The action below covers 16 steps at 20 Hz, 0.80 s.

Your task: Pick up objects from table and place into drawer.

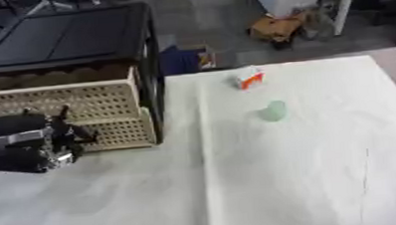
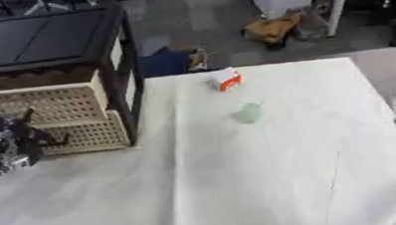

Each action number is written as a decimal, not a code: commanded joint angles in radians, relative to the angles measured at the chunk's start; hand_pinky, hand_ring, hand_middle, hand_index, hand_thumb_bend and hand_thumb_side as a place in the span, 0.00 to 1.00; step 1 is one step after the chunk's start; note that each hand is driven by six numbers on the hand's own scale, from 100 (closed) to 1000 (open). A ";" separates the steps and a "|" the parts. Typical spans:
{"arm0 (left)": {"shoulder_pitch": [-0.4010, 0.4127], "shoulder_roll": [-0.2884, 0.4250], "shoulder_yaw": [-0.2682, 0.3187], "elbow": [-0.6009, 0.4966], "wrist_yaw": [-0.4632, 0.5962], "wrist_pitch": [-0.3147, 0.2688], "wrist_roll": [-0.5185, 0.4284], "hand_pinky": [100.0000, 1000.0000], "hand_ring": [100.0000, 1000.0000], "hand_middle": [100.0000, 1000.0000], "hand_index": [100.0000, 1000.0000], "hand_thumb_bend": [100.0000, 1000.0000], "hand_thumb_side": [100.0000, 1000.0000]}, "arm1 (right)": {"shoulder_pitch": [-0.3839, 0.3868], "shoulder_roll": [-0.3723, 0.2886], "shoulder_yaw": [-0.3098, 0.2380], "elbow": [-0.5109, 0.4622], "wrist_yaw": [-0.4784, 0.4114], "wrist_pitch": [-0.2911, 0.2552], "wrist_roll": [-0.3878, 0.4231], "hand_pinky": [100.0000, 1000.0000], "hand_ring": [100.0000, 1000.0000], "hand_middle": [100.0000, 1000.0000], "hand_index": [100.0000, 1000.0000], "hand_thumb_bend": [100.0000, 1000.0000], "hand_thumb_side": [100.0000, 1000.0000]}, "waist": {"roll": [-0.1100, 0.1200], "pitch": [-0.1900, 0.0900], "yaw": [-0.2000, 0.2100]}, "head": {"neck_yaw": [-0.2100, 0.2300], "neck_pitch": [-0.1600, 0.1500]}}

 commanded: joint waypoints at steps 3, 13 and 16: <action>-0.049 -0.006 0.024 0.043 0.007 -0.001 -0.007 0.25 0.54 0.55 0.91 0.00 1.00 | -0.015 -0.008 -0.013 -0.026 -0.006 0.002 -0.003 0.66 0.66 0.64 0.86 0.00 1.00 | -0.003 -0.014 -0.003 | 0.005 -0.017; -0.089 -0.038 0.032 0.105 0.016 -0.012 0.002 0.23 0.52 0.54 0.91 0.00 1.00 | -0.019 -0.010 -0.010 -0.023 -0.009 0.001 0.002 0.66 0.66 0.64 0.86 0.00 1.00 | -0.004 -0.013 -0.004 | 0.008 -0.020; -0.094 -0.043 0.033 0.118 0.021 -0.015 0.003 0.23 0.51 0.53 0.91 0.00 1.00 | -0.019 -0.009 -0.010 -0.022 -0.009 0.001 0.003 0.66 0.66 0.64 0.86 0.00 1.00 | -0.005 -0.015 -0.004 | 0.008 -0.019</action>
